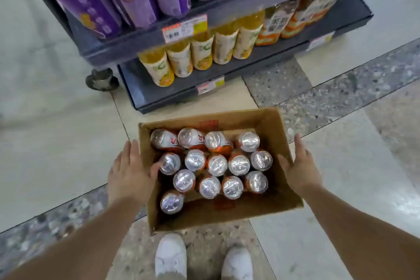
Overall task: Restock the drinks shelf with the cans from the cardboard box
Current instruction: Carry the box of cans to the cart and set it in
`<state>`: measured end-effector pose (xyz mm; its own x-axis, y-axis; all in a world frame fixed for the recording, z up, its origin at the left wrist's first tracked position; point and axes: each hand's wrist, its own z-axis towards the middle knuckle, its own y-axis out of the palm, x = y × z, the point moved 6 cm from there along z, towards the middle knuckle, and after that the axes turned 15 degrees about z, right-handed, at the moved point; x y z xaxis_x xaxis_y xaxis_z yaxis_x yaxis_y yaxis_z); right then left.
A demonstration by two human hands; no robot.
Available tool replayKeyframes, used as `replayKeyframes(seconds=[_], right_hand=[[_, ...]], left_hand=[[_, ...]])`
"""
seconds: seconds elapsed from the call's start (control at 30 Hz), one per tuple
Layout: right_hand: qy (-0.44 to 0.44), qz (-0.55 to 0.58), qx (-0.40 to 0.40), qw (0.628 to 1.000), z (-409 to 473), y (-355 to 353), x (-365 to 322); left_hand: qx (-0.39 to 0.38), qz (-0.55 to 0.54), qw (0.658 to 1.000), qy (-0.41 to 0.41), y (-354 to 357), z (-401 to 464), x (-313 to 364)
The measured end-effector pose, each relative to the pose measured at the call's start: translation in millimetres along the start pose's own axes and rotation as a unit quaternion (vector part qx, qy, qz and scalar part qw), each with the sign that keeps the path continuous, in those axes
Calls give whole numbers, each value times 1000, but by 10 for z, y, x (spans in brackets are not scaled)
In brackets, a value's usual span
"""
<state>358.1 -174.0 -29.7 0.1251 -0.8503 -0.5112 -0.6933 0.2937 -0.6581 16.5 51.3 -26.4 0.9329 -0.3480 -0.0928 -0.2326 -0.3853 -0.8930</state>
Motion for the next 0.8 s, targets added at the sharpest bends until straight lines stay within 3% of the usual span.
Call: replayKeyframes(seconds=[0.2, 0.37, 0.6, 0.8], right_hand=[[81, 3, 3, 997, 226, 223, 454], [64, -29, 7, 997, 344, 238, 438], [33, -53, -11, 998, 86, -9, 20], [-2, -53, -22, 998, -656, -503, -662]], left_hand=[[-148, -154, 963, -166, 858, 111, -180], [-170, -157, 958, -168, 1047, 220, -203], [-167, -204, 946, -191, 779, 21, -434], [-167, -205, 945, -195, -121, -566, -887]])
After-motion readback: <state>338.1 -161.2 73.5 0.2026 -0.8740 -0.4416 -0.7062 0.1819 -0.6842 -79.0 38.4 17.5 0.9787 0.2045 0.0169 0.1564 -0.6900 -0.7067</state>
